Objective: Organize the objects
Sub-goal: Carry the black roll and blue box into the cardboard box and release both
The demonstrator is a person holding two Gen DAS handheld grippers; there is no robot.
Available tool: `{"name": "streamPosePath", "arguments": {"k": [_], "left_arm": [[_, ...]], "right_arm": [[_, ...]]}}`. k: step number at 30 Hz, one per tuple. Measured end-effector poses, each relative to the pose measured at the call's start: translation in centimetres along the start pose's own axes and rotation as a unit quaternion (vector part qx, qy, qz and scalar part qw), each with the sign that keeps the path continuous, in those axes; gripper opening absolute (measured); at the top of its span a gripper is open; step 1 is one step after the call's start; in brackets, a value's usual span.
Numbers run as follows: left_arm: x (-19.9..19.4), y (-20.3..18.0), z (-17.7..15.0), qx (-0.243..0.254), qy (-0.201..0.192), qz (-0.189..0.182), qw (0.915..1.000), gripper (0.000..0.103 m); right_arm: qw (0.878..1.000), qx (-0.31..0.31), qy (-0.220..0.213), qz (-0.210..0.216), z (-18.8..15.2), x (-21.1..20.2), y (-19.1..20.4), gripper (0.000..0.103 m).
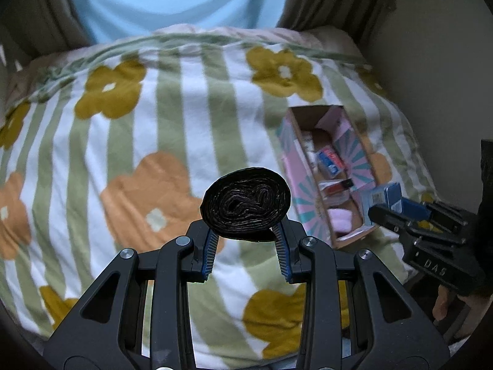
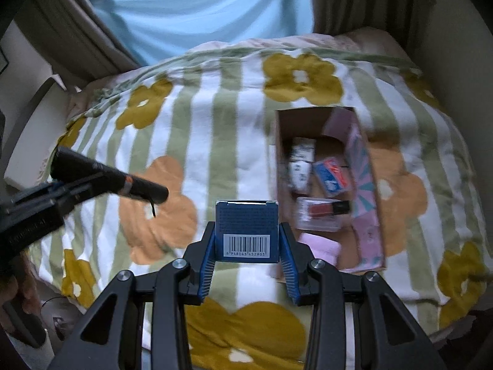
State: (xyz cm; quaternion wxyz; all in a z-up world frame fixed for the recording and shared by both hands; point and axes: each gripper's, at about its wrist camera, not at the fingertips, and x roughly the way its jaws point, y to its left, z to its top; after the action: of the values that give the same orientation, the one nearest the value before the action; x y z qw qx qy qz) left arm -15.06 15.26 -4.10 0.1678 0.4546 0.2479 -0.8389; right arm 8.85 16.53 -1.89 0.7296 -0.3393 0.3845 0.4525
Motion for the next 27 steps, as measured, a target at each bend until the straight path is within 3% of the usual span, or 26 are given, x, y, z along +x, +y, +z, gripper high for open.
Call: {"name": "streamPosePath", "arguments": {"k": [13, 27], "left_arm": [[6.2, -10.0, 4.8, 0.044, 0.009, -0.045, 0.9980, 0.030], [18.0, -16.8, 10.2, 0.066, 0.029, -0.082, 0.9940, 0.030]], "right_arm": [[0.998, 0.040, 0.029, -0.038, -1.2, 1.6, -8.5, 0.035], [0.997, 0.044, 0.054, -0.034, -0.7, 7.9, -11.9, 0.035]]}}
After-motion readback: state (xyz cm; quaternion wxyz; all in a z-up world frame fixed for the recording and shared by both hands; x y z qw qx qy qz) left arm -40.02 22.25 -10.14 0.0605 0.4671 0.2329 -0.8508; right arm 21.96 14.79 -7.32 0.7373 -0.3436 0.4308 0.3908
